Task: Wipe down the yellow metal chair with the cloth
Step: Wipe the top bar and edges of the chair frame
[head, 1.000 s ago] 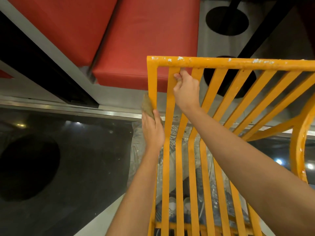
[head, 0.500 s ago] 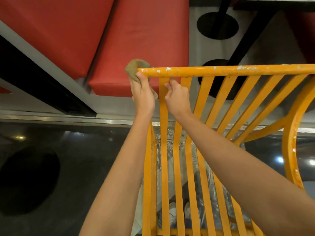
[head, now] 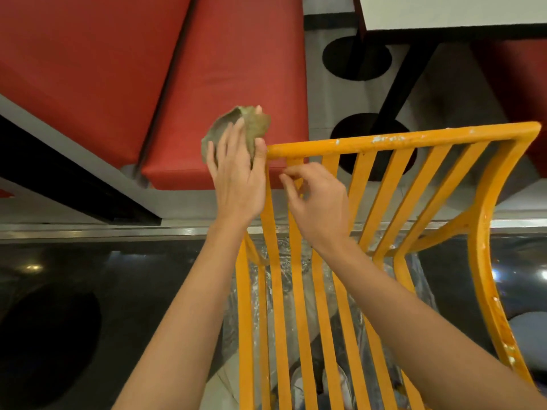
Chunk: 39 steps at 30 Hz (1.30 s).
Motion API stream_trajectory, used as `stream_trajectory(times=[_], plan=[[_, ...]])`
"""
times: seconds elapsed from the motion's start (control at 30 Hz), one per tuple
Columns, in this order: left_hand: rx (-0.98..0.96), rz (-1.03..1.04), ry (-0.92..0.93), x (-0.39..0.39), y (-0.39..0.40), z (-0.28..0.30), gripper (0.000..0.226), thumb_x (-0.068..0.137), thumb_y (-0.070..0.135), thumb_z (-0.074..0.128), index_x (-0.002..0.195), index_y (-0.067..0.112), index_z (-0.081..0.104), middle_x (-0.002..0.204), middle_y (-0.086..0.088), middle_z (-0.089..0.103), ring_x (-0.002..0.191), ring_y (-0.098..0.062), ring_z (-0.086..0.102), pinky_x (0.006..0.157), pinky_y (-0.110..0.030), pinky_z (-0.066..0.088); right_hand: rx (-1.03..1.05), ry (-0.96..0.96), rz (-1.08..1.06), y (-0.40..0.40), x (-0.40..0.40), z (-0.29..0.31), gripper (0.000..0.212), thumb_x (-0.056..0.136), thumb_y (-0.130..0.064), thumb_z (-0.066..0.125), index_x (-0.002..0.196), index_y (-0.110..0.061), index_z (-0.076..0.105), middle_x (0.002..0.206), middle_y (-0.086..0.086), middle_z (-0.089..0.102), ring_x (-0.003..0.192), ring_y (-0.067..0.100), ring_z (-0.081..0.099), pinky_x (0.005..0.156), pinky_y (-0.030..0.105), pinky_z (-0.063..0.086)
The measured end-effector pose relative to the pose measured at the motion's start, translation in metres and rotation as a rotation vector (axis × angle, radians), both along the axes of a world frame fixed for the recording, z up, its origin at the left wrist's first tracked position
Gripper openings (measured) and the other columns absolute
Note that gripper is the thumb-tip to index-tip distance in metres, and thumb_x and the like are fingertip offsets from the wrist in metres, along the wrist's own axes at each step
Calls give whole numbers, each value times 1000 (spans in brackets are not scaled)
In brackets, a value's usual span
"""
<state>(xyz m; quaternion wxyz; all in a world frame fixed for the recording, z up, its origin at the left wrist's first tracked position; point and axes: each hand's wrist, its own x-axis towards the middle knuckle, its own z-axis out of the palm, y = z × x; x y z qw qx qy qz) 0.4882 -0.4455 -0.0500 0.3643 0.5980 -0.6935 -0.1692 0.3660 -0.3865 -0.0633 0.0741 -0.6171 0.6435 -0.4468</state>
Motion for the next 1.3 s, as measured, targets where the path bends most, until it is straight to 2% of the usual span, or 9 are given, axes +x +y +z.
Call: stream_trajectory(times=[0.1, 0.27, 0.37, 0.5, 0.67, 0.77, 0.93, 1.13, 1.3], plan=[[-81, -18, -420, -12, 8, -11, 55, 101, 48, 17, 148, 28, 39, 146, 7, 47, 142, -22, 31, 120, -52, 5, -99, 194, -76, -1, -17, 11, 12, 93, -22, 65, 101, -19, 72, 104, -3, 67, 101, 20, 57, 82, 34, 42], [-154, -166, -626, -26, 4, -15, 50, 103, 46, 20, 146, 28, 40, 144, 3, 51, 132, -32, 44, 115, -56, 20, -100, 336, -136, -22, -33, 19, 27, 92, -21, 61, 117, -17, 70, 122, -3, 67, 124, 20, 52, 106, 35, 31], [-193, -180, -650, -8, -4, -17, 50, 104, 45, 19, 143, 25, 41, 143, 2, 50, 127, -29, 46, 113, -48, 25, 19, 412, -63, -38, -38, 24, 27, 93, -24, 59, 116, -18, 71, 115, -2, 71, 124, 21, 54, 117, 41, 21], [-114, 70, -556, 14, -4, -22, 53, 103, 43, 18, 135, 15, 49, 139, 0, 51, 129, -32, 41, 115, -51, 19, 111, 522, 14, -48, -48, 29, 23, 97, -27, 56, 106, -21, 77, 97, -2, 75, 111, 21, 58, 121, 44, 2], [-100, -14, -587, -41, 7, -18, 46, 104, 41, 24, 136, 22, 50, 139, 3, 53, 130, -35, 42, 116, -62, 10, 165, 511, -33, -51, -45, 33, 24, 96, -28, 55, 100, -24, 77, 92, -5, 74, 107, 19, 55, 123, 44, -1], [-130, -39, -645, -17, 1, -21, 43, 104, 39, 24, 140, 28, 45, 142, 6, 51, 132, -29, 42, 116, -64, 8, 178, 526, -24, -53, -48, 37, 22, 95, -34, 58, 106, -28, 77, 92, -8, 73, 109, 17, 53, 123, 42, -5], [-25, 185, -559, 14, -1, -17, 43, 102, 37, 25, 127, 14, 52, 132, 0, 55, 129, -34, 40, 117, -61, 12, 232, 514, -6, -57, -45, 40, 22, 96, -31, 59, 110, -28, 75, 98, -7, 73, 113, 18, 51, 123, 35, -1], [-109, -12, -564, -52, 7, -12, 40, 102, 34, 30, 127, 16, 55, 127, -1, 60, 122, -35, 49, 115, -57, 21, 266, 523, -74, -56, -46, 45, 24, 97, -32, 53, 104, -30, 75, 95, -7, 73, 113, 17, 51, 123, 38, -3], [-128, -30, -675, 5, -3, -9, 37, 102, 34, 25, 122, 19, 53, 121, 0, 57, 114, -28, 49, 112, -46, 27, 287, 533, -86, -56, -42, 46, 20, 94, -39, 60, 106, -34, 76, 89, -8, 71, 115, 16, 52, 124, 46, -8]])
